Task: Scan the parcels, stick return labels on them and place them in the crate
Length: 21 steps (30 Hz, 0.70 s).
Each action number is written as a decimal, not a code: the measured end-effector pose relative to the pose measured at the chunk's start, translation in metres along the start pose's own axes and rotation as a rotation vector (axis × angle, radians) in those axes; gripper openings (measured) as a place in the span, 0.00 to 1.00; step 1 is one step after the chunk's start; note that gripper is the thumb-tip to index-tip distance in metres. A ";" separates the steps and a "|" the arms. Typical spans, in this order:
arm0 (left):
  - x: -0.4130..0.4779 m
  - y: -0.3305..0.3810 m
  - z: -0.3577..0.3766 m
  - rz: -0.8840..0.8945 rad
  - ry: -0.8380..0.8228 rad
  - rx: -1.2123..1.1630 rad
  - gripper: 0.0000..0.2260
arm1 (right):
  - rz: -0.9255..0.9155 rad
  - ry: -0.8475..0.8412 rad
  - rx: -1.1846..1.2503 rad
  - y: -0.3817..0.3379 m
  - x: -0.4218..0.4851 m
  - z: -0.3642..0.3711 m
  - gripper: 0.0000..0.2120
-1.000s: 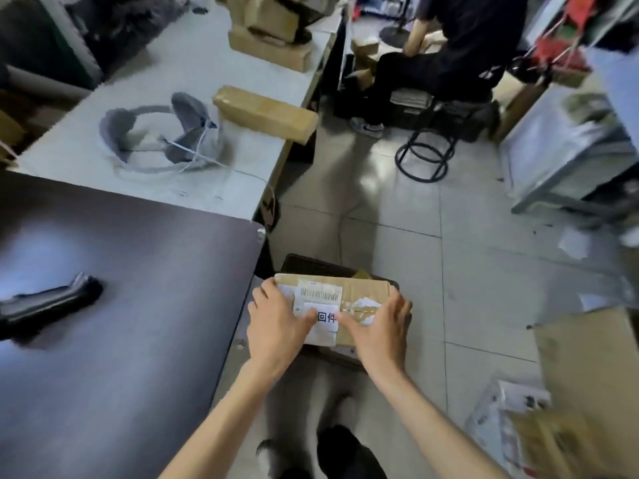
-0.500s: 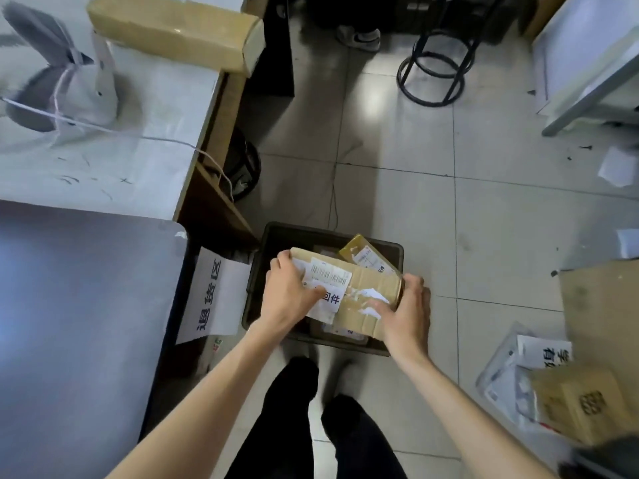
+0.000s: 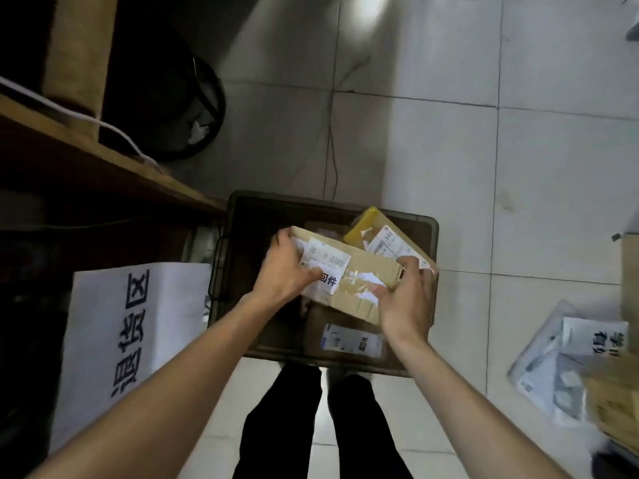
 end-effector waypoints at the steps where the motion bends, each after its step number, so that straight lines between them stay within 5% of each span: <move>1: 0.009 -0.005 0.008 -0.004 -0.013 0.011 0.40 | 0.018 -0.007 -0.036 0.005 0.006 0.006 0.24; 4: 0.024 -0.019 0.029 -0.025 -0.045 0.022 0.37 | 0.040 -0.029 -0.097 0.021 0.018 0.019 0.23; 14: 0.027 -0.050 0.049 -0.247 -0.046 0.027 0.52 | -0.009 -0.046 -0.401 0.034 0.013 0.024 0.33; 21: -0.038 0.002 -0.022 -0.138 0.059 0.139 0.38 | -0.183 -0.098 -0.578 -0.026 -0.023 -0.028 0.34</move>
Point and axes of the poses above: each hand's wrist, its own x-axis towards the middle knuckle, its own z-axis out of the palm, y = z × x, the point moved 4 cm from there along x, towards the middle knuckle, and after that the axes turned 7 degrees about -y, right-handed, at the moved point
